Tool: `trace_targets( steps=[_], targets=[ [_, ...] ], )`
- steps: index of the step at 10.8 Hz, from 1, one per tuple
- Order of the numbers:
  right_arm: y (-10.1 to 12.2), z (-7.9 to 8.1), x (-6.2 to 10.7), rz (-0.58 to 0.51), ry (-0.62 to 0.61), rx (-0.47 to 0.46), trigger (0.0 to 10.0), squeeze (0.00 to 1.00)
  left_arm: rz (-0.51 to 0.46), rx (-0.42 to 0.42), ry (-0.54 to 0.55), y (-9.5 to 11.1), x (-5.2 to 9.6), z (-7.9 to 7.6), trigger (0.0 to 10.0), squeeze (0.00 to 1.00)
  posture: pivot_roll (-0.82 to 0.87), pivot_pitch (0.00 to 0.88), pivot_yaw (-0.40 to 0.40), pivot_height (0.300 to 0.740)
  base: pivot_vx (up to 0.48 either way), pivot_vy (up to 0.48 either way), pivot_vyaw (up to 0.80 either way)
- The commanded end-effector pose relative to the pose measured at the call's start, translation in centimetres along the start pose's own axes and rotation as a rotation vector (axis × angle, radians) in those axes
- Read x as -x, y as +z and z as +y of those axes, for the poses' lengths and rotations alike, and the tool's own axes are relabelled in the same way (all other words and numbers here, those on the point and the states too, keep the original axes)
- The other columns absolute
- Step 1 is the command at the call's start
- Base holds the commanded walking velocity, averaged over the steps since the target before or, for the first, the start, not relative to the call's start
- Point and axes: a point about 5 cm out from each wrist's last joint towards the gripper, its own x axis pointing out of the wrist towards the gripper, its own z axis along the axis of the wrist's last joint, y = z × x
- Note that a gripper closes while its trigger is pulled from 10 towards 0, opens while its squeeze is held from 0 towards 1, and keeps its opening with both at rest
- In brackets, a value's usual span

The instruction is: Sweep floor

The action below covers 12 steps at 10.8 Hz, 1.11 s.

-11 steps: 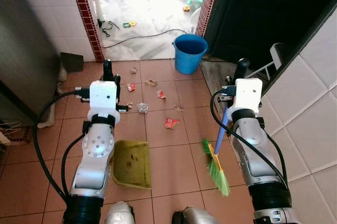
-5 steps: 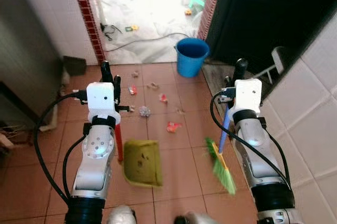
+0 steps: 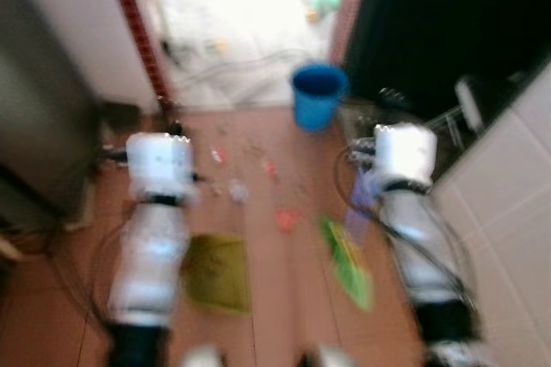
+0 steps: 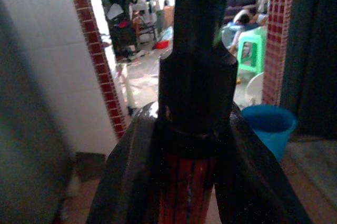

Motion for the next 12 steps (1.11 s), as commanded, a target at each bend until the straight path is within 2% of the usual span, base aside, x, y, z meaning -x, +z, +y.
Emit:
trace_targets(
  steps=[1, 10, 12],
  targets=[
    [1.64, 0.49, -0.70, -0.066, 0.001, -0.007, 10.0, 0.00, -0.063, 0.013, 0.037, 1.23, -0.25, 1.02, 10.0, 0.00, 0.01, 0.076, -0.029, 0.740, 0.439, 0.000, 0.00],
    [1.79, 0.11, -1.29, -0.079, -0.011, 0.012, 10.0, 0.00, -0.054, 0.010, 0.053, 1.36, -0.36, 1.26, 10.0, 0.00, 0.01, 0.076, -0.034, 0.740, 0.428, 0.000, 0.00],
    [1.71, 0.04, -1.37, -0.078, -0.011, 0.014, 10.0, 0.00, -0.048, 0.014, 0.058, 1.28, -0.39, 1.27, 10.0, 0.00, 0.01, 0.071, -0.037, 0.740, 0.398, 0.268, 0.00]
  ],
)
